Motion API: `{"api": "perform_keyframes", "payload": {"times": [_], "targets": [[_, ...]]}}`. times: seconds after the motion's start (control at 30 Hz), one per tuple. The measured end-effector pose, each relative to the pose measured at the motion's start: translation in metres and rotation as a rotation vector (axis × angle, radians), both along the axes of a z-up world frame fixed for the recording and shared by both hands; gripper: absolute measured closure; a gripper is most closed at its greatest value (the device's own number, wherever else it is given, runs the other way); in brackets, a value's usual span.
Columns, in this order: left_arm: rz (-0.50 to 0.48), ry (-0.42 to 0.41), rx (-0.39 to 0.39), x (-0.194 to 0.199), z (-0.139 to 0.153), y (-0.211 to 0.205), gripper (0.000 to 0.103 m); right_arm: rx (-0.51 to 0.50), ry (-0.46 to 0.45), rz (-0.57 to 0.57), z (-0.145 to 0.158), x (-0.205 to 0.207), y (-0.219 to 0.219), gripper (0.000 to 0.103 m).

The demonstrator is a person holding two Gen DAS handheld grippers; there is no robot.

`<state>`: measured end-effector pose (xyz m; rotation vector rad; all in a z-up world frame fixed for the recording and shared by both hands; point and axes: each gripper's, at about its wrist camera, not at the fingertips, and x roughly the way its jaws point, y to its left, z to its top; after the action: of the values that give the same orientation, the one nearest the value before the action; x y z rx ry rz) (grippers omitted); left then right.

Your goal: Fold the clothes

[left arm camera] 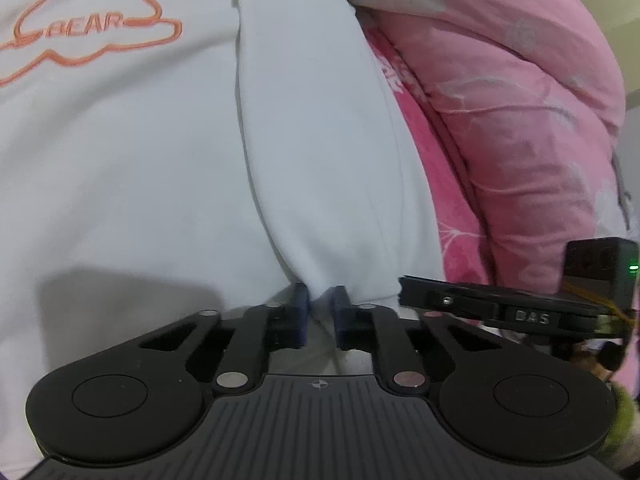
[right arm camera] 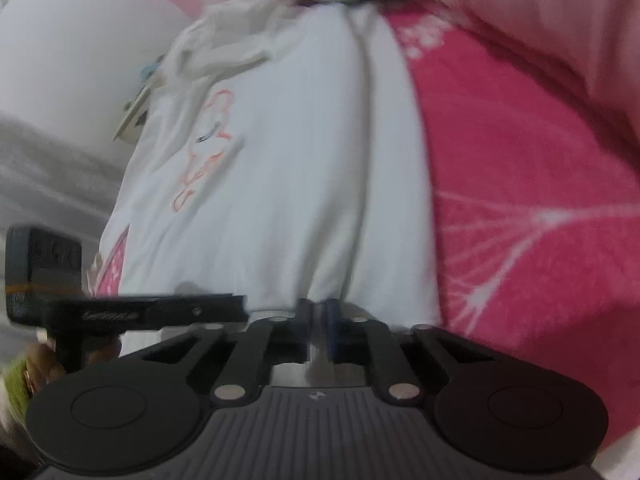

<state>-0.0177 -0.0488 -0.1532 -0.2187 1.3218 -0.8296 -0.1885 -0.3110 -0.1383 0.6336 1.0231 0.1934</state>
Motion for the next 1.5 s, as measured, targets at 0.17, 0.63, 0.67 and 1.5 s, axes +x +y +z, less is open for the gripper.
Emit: {"api": "perform_keyframes", "payload": {"times": [0.17, 0.63, 0.67, 1.5], "targets": [[-0.025, -0.03, 0.032, -0.004, 0.009, 0.005, 0.101, -0.151, -0.037, 0.131, 0.029, -0.001, 0.02, 0.093], [-0.017, 0.02, 0.003, 0.002, -0.009, 0.019, 0.1, -0.164, -0.161, -0.291, 0.02, 0.135, -0.055, 0.077], [-0.017, 0.023, -0.004, 0.002, -0.01, 0.02, 0.1, -0.161, -0.157, -0.316, 0.015, 0.144, -0.057, 0.078], [-0.025, 0.063, -0.073, 0.005, -0.015, 0.024, 0.1, -0.679, -0.257, -0.119, -0.008, 0.185, -0.024, 0.098]]}}
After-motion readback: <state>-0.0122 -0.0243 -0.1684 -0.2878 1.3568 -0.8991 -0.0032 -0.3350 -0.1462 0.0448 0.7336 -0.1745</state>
